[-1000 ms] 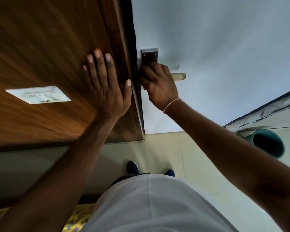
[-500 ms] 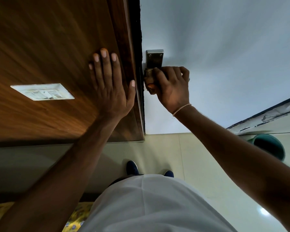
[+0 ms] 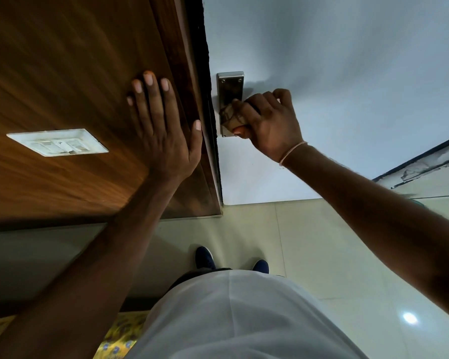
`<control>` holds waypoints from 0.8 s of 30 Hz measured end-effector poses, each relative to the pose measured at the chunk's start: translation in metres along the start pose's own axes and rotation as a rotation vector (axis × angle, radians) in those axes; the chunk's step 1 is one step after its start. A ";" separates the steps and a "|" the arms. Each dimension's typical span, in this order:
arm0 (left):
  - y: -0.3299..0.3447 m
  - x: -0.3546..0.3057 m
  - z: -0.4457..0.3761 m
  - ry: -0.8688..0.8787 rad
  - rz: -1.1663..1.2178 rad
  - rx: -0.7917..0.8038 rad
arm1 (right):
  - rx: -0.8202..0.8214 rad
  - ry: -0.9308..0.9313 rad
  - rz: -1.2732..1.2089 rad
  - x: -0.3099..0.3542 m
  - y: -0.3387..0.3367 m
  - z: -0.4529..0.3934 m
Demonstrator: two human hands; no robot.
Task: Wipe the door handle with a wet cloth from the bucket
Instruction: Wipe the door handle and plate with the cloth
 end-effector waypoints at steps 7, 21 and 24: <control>-0.002 -0.003 0.000 0.000 -0.008 0.003 | 0.188 0.022 -0.043 -0.037 -0.012 0.012; 0.005 -0.006 0.000 -0.027 -0.023 -0.035 | 0.192 0.074 0.141 0.020 -0.002 -0.013; 0.006 -0.006 0.000 -0.036 -0.025 -0.042 | 0.212 0.108 0.196 0.026 0.000 -0.015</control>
Point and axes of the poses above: each hand's wrist, its own z-axis away from the middle knuckle, its own y-axis out of the palm, x = y × z, the point moved 2 cm from there along -z, towards the middle knuckle, and after that the axes turned 2 degrees about z, right-handed, at the moved point
